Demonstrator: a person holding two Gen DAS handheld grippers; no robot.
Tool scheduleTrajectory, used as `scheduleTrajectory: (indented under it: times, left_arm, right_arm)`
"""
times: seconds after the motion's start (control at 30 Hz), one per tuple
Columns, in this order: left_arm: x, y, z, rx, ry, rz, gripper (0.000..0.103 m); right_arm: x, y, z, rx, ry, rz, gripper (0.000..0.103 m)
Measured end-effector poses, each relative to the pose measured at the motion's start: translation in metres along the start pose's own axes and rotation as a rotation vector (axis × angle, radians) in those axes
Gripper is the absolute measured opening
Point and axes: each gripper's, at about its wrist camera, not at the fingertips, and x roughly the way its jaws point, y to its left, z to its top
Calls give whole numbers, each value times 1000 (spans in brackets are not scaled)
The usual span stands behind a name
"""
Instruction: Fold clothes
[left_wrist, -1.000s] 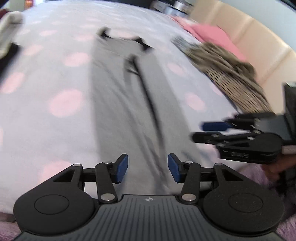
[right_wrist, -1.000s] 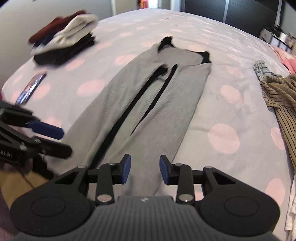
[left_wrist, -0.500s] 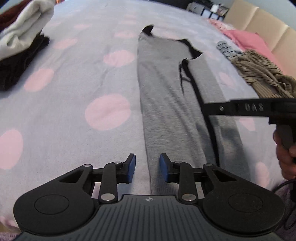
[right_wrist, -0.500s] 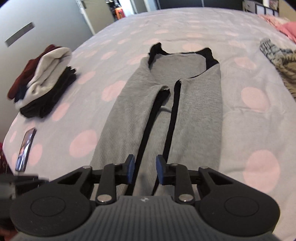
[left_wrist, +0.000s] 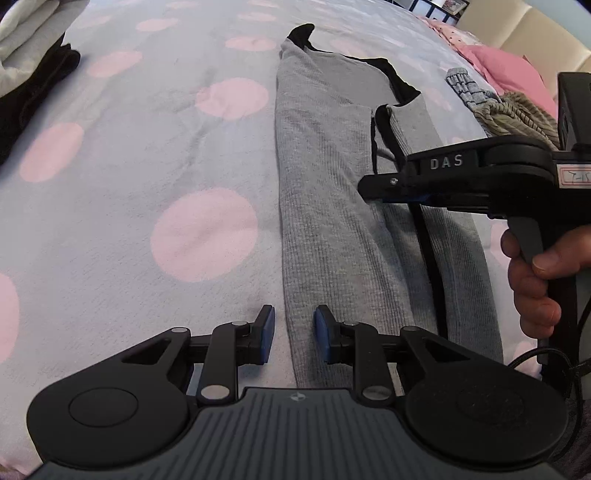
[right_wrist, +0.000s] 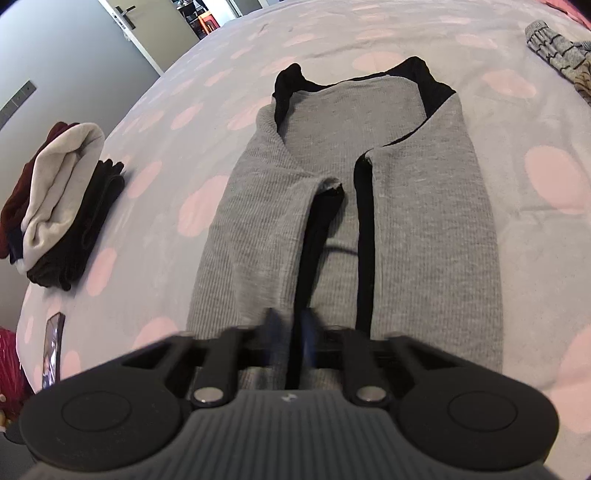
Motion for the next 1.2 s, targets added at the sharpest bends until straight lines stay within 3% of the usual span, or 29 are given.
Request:
scheduleTrajectory:
  times: [0.13,0.23,0.37,0.5,0.63,0.67,0.73,0.83,0.97,1.1,1.2]
  left_arm:
    - [-1,-1,-2,9,-6,2,22]
    - [-2,-2,-4,13,-9,8,22]
    - [-3,-3,-4,20,-14,12,22]
    - [-10,-4,-6,15,-36,14,22]
    - [-19,-6,-10,15,-64,7,22]
    - [-21,-7,-11,18,-69,2,22]
    - [-24,-10,-15,34,-79,-13,22]
    - [-26,-18,-20,70,-77,-40,22]
    - [-15,-25,-29,109,-25,-6,22]
    - [-24,-25,-33,110,-51,8,22]
    - [-31,-27,-37,100,-74,7,22]
  right_arm:
    - [-20,7,4,-36,-67,-49,8]
    - [-13,4,0,-67,-35,-124,8]
    - [-4,0,-5,-79,-22,-108,9]
    - [-19,2,-4,-64,-45,-97,22]
    - [-37,6,-17,-67,-44,-44,25]
    - [-42,9,-23,-79,-42,-34,23]
    - [-49,17,-36,-139,-42,-18,7]
    - [-50,30,-55,-235,-13,0,7]
    - [-40,21,-78,-255,73,-73,9]
    - [-66,14,-81,-221,13,-37,14]
    - [-78,13,-86,-252,-48,-97,17]
